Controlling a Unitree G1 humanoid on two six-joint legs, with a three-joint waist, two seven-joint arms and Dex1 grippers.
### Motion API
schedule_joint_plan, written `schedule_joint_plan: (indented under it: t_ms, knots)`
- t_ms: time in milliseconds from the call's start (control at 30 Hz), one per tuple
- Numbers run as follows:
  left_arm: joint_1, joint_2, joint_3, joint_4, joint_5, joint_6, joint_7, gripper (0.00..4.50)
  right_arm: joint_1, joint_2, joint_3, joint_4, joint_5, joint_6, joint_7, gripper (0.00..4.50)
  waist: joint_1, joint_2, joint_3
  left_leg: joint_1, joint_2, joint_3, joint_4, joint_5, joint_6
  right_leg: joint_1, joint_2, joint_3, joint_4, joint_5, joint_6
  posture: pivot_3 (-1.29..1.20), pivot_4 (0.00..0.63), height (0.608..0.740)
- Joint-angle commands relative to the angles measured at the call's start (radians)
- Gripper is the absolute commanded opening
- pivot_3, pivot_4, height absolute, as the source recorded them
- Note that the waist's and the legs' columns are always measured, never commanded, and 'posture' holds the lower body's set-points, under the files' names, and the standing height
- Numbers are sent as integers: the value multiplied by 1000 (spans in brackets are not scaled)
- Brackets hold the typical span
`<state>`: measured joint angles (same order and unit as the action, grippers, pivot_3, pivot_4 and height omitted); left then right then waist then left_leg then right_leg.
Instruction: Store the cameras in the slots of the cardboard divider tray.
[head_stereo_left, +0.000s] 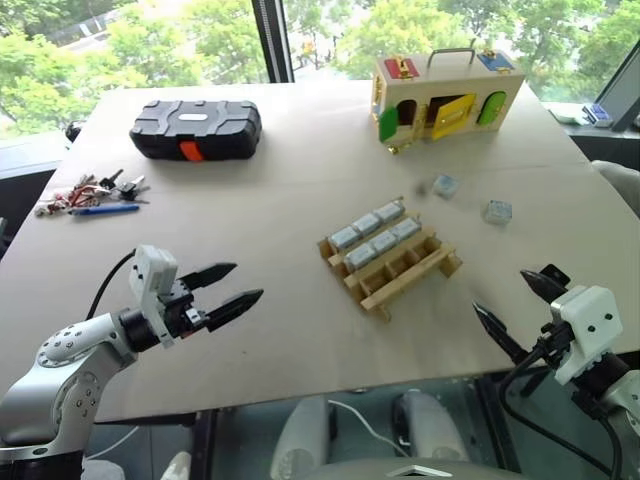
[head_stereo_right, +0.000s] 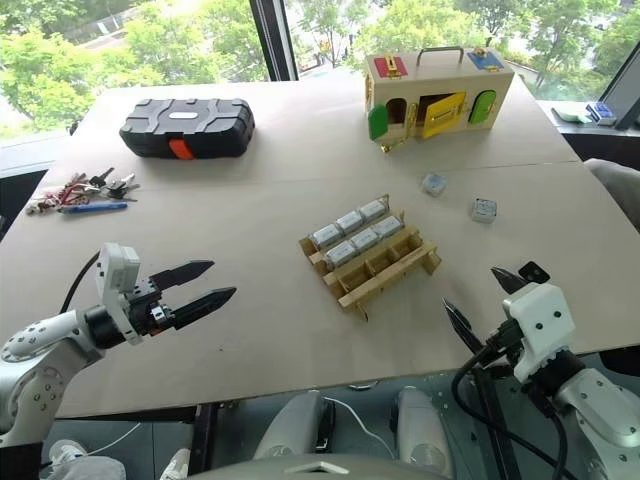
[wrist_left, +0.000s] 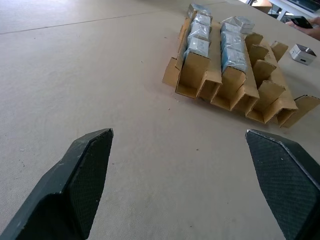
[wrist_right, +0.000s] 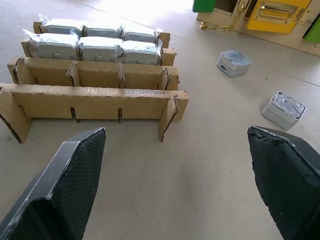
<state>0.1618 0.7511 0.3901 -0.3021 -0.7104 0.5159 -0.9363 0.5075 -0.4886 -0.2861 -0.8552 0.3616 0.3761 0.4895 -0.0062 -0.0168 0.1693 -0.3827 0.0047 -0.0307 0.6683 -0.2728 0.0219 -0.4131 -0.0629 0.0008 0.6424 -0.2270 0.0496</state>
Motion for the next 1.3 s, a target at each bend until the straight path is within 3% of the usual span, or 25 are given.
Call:
schedule_joint_plan:
  t_ms: [33,333,500,600,867,1300]
  knots:
    - [-37,3,22,-20,-39,6,-11,4403,-14,-1,-28,-8,5,-6,-11,4500,0,0,0,0,0,0,0,0,0,0,0,0,0,0,0,0,150,740]
    - [-251,44,-17,-2,-228,148,-140,4403,-122,-42,-153,8,54,182,-95,4500,7,-1,0,-1,0,0,1,0,0,0,1,0,0,1,-1,0,150,740]
    - [-338,124,-93,-56,-256,161,-309,4403,-170,-67,-267,72,157,431,-149,4500,7,0,0,-1,-1,0,0,0,0,0,1,0,0,2,-4,0,150,740]
    - [-374,163,-126,-77,-260,162,-391,4403,-180,-100,-275,99,161,477,-136,4500,6,0,1,-1,-2,0,0,0,0,0,1,1,0,2,-4,0,150,740]
    - [-411,168,-174,-41,-214,133,-464,4403,-172,-178,-195,257,61,351,-45,4500,-7,0,1,0,-1,3,0,0,0,0,3,3,0,0,0,0,150,740]
    - [-383,156,-171,-44,-186,101,-467,4403,-374,-244,-121,535,-12,280,18,4500,-5,0,1,0,0,4,0,0,0,0,9,11,0,0,-1,0,150,740]
